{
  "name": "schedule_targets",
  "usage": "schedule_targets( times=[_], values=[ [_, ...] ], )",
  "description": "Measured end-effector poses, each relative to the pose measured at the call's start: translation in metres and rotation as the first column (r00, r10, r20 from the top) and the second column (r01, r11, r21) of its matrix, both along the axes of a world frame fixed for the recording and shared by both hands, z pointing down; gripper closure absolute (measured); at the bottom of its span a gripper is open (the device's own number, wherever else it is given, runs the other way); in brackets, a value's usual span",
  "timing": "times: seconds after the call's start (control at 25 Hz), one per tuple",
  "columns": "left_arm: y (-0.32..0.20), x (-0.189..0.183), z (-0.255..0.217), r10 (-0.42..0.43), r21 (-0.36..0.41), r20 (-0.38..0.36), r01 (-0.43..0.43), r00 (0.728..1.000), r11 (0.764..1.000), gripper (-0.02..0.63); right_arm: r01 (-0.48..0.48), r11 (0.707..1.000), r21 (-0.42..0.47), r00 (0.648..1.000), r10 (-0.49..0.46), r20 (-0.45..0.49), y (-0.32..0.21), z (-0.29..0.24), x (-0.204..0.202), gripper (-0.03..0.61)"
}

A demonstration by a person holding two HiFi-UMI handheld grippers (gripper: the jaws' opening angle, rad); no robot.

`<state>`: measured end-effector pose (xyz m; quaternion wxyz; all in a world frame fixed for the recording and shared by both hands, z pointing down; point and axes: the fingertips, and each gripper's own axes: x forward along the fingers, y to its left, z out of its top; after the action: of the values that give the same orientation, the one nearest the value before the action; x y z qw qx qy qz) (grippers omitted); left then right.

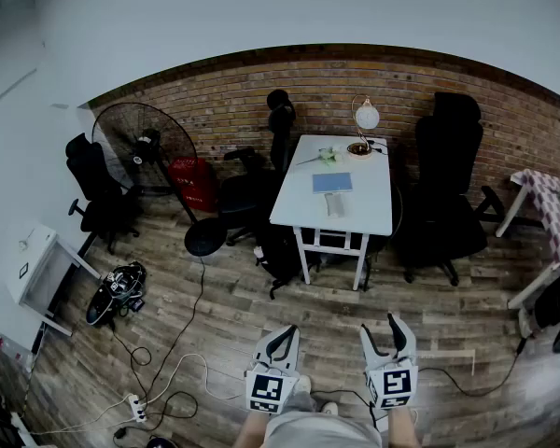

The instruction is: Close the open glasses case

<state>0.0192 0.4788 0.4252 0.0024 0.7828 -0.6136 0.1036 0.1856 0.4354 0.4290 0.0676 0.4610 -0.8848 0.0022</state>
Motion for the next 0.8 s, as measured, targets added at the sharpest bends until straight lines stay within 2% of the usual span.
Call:
schedule_targets(
  times=[0.24, 0.8],
  values=[
    [-0.013, 0.0, 0.007, -0.005, -0.007, 0.0, 0.005, 1.0, 1.0, 0.611, 0.009, 1.0, 0.018, 0.999, -0.009, 0.04, -0.014, 0.004, -0.002, 0.324],
    [-0.077, -0.024, 0.023, 0.029, -0.018, 0.004, -0.029, 1.0, 0.999, 0.611, 0.011, 1.0, -0.01, 1.0, -0.011, 0.002, -0.068, 0.019, -0.036, 0.324]
  ],
)
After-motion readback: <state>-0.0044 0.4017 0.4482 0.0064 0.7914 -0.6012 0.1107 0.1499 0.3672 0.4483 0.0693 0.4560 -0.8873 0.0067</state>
